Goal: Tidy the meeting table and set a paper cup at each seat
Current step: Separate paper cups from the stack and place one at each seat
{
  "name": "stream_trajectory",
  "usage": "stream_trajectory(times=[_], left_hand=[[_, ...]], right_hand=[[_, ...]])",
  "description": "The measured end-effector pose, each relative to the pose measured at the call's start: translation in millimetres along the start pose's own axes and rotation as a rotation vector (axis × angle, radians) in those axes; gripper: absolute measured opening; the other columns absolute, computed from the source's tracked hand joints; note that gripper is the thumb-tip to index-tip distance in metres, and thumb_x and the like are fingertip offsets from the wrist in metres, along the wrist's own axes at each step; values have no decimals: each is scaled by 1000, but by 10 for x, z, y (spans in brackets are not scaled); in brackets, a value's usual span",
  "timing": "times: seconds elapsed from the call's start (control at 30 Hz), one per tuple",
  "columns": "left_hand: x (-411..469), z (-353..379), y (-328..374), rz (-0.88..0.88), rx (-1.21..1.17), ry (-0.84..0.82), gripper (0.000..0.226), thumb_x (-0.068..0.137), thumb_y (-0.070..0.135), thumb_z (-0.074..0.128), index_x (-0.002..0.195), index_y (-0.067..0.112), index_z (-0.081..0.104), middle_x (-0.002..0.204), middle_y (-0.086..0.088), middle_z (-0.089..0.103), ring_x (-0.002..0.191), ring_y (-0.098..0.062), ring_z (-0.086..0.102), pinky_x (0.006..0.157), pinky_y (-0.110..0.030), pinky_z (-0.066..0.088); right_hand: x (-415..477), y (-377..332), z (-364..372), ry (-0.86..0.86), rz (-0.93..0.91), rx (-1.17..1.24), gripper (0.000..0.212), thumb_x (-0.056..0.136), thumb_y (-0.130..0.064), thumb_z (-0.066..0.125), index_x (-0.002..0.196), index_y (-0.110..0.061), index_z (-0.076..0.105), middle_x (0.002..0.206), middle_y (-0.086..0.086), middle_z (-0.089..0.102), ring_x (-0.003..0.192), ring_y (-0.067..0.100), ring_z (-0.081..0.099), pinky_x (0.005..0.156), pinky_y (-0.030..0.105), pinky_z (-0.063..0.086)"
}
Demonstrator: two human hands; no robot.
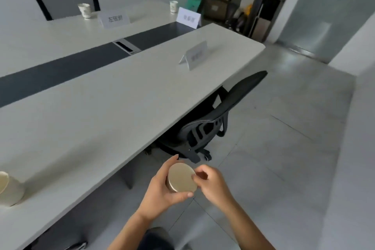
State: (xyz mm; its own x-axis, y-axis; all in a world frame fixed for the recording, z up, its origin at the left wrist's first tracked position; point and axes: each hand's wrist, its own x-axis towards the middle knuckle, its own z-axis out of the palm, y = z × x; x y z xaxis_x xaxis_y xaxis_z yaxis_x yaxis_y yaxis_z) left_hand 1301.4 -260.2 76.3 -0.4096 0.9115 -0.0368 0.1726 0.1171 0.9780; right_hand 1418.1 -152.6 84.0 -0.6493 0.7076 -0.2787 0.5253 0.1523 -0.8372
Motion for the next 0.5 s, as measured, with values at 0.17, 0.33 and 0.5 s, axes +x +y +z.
stream_trajectory(times=[0.17, 0.33, 0.5], left_hand=[[397, 354, 119, 1, 52, -109, 93, 41, 74, 71, 121, 45, 33, 116, 29, 57, 110, 12, 49, 87, -3, 40], [919, 404, 155, 23, 77, 74, 62, 60, 64, 59, 115, 42, 44, 113, 18, 56, 105, 3, 54, 85, -14, 43], [1763, 298, 219, -36, 14, 431, 27, 91, 20, 53, 117, 14, 53, 97, 11, 59, 94, -20, 54, 73, -20, 39]], right_hand=[[51, 186, -447, 234, 39, 45, 30, 80, -10, 58, 63, -32, 47, 65, -9, 55, 64, 11, 54, 59, 27, 47], [301, 229, -945, 422, 77, 110, 25, 82, -9, 57, 65, -26, 51, 68, -10, 57, 66, 9, 55, 57, 24, 46], [728, 159, -1616, 520, 61, 172, 24, 84, -7, 56, 67, -23, 54, 73, -6, 60, 67, 9, 56, 47, 18, 47]])
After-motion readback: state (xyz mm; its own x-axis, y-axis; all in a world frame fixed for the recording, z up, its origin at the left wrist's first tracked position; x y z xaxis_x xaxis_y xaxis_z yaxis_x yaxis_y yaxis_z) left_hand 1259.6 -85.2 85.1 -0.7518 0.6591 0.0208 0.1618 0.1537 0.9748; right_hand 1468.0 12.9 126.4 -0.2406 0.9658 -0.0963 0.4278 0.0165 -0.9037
